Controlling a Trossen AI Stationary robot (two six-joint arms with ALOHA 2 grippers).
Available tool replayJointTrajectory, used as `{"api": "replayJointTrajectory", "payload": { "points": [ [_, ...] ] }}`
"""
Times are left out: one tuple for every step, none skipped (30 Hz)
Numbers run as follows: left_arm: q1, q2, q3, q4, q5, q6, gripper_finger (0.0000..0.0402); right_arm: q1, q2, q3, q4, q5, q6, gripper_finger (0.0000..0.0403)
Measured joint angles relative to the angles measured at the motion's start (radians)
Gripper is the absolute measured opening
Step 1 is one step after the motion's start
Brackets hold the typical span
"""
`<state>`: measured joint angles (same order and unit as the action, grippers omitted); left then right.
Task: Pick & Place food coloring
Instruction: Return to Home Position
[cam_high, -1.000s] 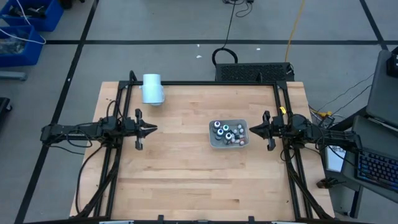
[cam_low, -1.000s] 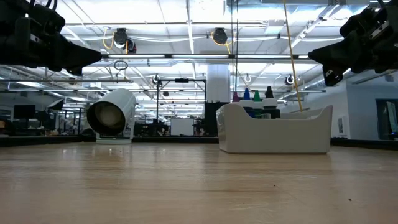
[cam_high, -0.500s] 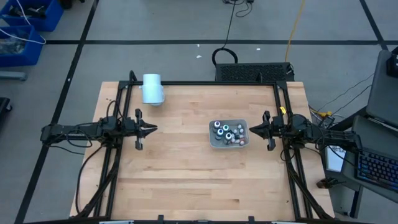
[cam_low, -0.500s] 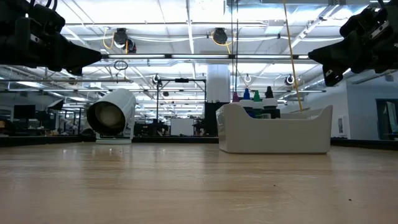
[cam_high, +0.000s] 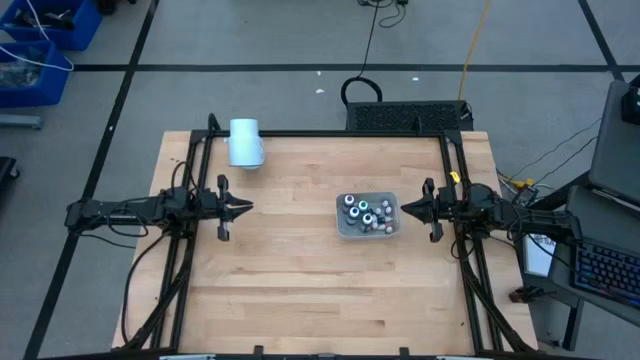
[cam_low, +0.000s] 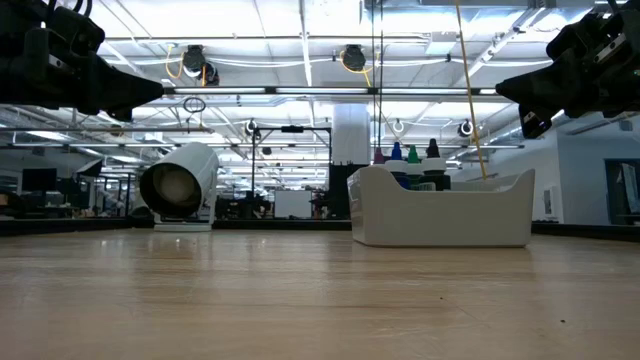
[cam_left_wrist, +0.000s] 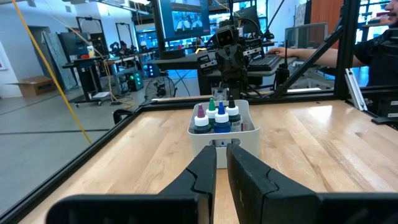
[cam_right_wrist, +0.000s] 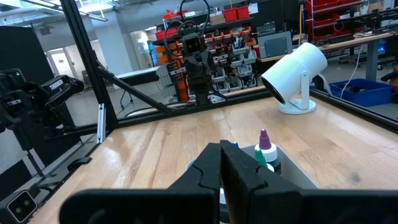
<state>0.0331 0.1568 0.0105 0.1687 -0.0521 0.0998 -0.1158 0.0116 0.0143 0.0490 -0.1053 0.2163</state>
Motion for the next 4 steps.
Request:
{"api": "replayJointTrajectory", "payload": {
  "points": [
    [0.000, 0.000, 0.000, 0.000, 0.000, 0.000, 0.0047, 0.000, 0.000, 0.000, 0.000, 0.000, 0.000, 0.0000],
    [0.000, 0.000, 0.000, 0.000, 0.000, 0.000, 0.0047, 0.000, 0.000, 0.000, 0.000, 0.000, 0.000, 0.0000],
    [0.000, 0.000, 0.000, 0.000, 0.000, 0.000, 0.0047, 0.000, 0.000, 0.000, 0.000, 0.000, 0.000, 0.0000],
    [0.000, 0.000, 0.000, 0.000, 0.000, 0.000, 0.0047, 0.000, 0.000, 0.000, 0.000, 0.000, 0.000, 0.0000]
  ]
}}
